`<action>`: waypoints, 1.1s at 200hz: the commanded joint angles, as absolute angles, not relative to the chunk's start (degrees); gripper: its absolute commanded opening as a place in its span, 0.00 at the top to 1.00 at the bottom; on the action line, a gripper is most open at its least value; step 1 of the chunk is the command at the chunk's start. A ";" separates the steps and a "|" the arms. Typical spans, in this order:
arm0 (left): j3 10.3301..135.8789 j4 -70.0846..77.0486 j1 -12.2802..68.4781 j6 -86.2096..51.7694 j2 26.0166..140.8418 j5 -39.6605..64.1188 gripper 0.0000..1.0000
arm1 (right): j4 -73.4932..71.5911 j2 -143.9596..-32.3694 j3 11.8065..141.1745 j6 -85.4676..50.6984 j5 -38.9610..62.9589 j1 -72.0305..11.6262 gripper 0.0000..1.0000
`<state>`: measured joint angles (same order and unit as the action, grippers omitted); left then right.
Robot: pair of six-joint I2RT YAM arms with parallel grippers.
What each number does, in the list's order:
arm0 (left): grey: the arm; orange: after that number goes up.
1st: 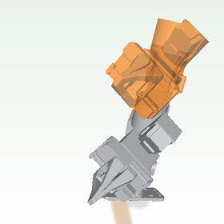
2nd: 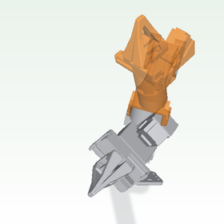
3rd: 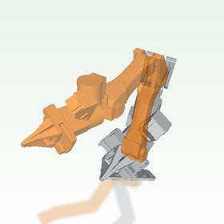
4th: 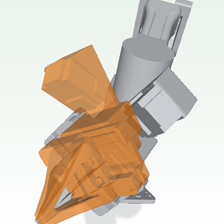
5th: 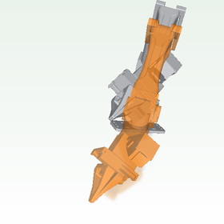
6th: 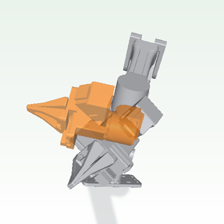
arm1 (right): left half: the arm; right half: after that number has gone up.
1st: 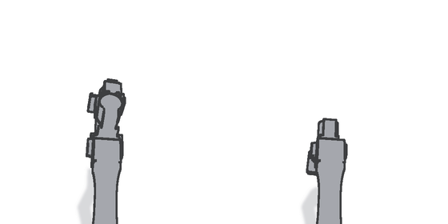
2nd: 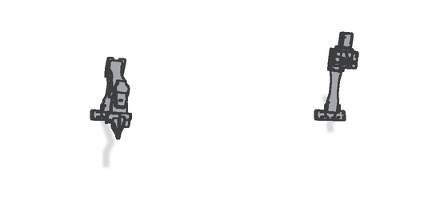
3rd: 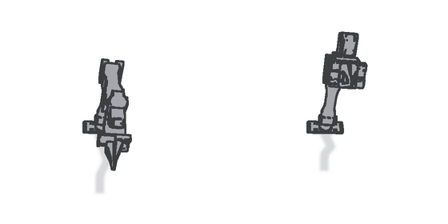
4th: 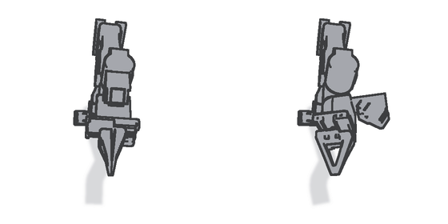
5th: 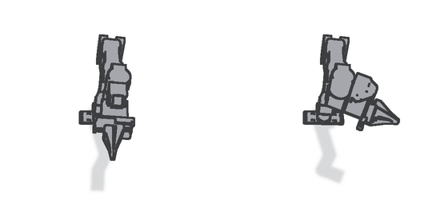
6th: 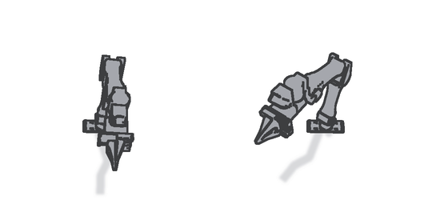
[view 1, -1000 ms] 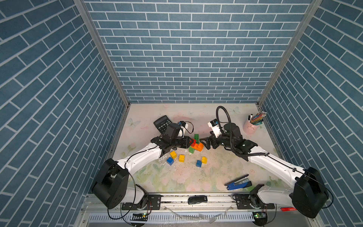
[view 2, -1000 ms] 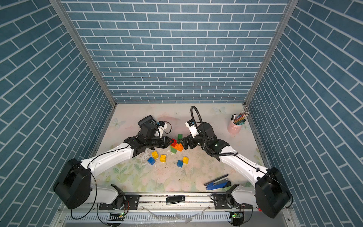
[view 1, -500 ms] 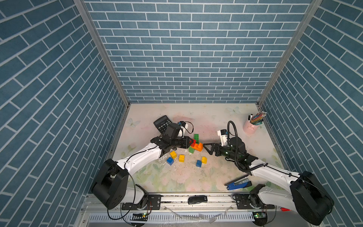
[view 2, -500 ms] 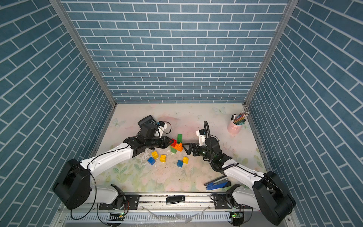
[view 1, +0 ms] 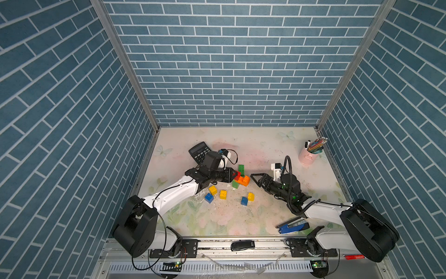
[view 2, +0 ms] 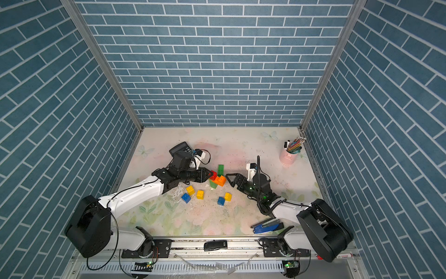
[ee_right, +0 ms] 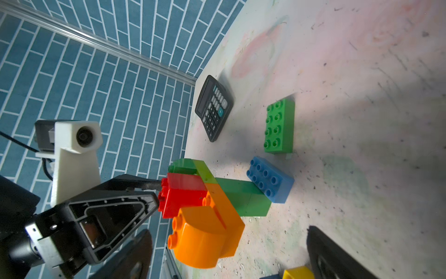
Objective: Assemble a fork with lego
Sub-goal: Assemble the lego brick with the lego brick.
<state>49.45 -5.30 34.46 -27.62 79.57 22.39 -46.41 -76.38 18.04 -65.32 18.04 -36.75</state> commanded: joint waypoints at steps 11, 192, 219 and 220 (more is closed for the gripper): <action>48.20 -7.34 34.31 -27.01 78.95 22.45 0.70 | -54.36 -79.42 18.81 -69.62 19.79 -37.11 0.01; 47.20 -7.02 34.20 -27.10 78.28 22.01 0.70 | -53.35 -83.69 19.86 -69.79 22.59 -38.41 0.40; 47.11 -6.97 34.19 -27.16 78.13 21.97 0.70 | -53.42 -83.76 19.82 -69.79 22.41 -38.40 0.42; 47.15 -7.00 34.19 -27.16 78.13 21.97 0.70 | -53.43 -83.76 19.84 -69.79 22.41 -38.40 0.42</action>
